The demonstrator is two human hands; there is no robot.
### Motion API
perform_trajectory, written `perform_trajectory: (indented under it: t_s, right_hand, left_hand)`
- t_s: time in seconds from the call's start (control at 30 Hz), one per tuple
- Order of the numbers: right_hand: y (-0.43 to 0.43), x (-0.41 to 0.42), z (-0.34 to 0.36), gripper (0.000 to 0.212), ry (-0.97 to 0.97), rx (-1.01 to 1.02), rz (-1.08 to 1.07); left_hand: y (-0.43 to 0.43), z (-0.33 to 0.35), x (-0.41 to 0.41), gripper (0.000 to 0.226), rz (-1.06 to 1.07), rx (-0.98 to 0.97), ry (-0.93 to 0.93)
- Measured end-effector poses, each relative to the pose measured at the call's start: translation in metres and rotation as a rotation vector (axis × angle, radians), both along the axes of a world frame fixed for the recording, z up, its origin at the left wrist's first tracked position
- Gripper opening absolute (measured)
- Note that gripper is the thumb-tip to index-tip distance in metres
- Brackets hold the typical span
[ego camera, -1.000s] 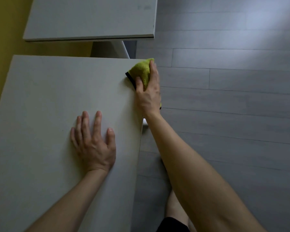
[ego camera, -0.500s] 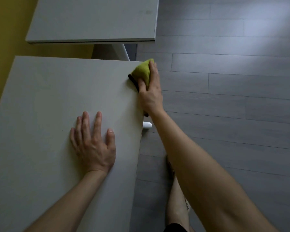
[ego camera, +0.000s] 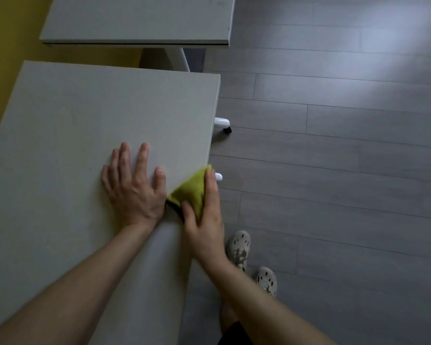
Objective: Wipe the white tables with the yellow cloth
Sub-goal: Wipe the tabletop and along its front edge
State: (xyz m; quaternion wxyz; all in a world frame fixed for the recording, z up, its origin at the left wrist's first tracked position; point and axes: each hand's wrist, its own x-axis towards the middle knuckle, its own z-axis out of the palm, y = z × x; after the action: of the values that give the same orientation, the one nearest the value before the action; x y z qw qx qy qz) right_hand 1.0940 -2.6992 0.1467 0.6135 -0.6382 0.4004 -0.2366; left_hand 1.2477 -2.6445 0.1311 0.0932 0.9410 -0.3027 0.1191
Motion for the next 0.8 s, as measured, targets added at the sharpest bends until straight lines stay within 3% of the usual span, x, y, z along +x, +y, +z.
perform_trajectory:
  t_s: [0.17, 0.27, 0.37, 0.5, 0.63, 0.8]
  right_hand:
    - [-0.11, 0.073, -0.008, 0.082, 0.003, -0.015, -0.037]
    - [-0.134, 0.084, -0.01, 0.081, 0.006, -0.048, -0.027]
    - [-0.097, 0.06, -0.013, 0.08, -0.012, -0.077, -0.025]
    - [0.016, -0.019, -0.012, 0.086, -0.022, -0.064, 0.023]
    - [0.122, -0.092, -0.002, 0.087, -0.032, -0.016, 0.083]
    - [0.106, -0.075, -0.002, 0.085, -0.027, -0.042, 0.049]
  left_hand:
    - [-0.001, 0.001, -0.001, 0.062, 0.02, 0.007, 0.025]
    - [-0.002, 0.003, 0.0, 0.062, 0.024, -0.003, 0.042]
    - [-0.003, 0.004, -0.003, 0.063, 0.034, -0.001, 0.054]
    - [-0.004, 0.005, -0.001, 0.065, 0.023, -0.015, 0.067]
    - [-0.003, 0.005, 0.004, 0.051, -0.039, -0.11, 0.09]
    - [0.027, 0.01, -0.012, 0.04, -0.267, -0.201, 0.151]
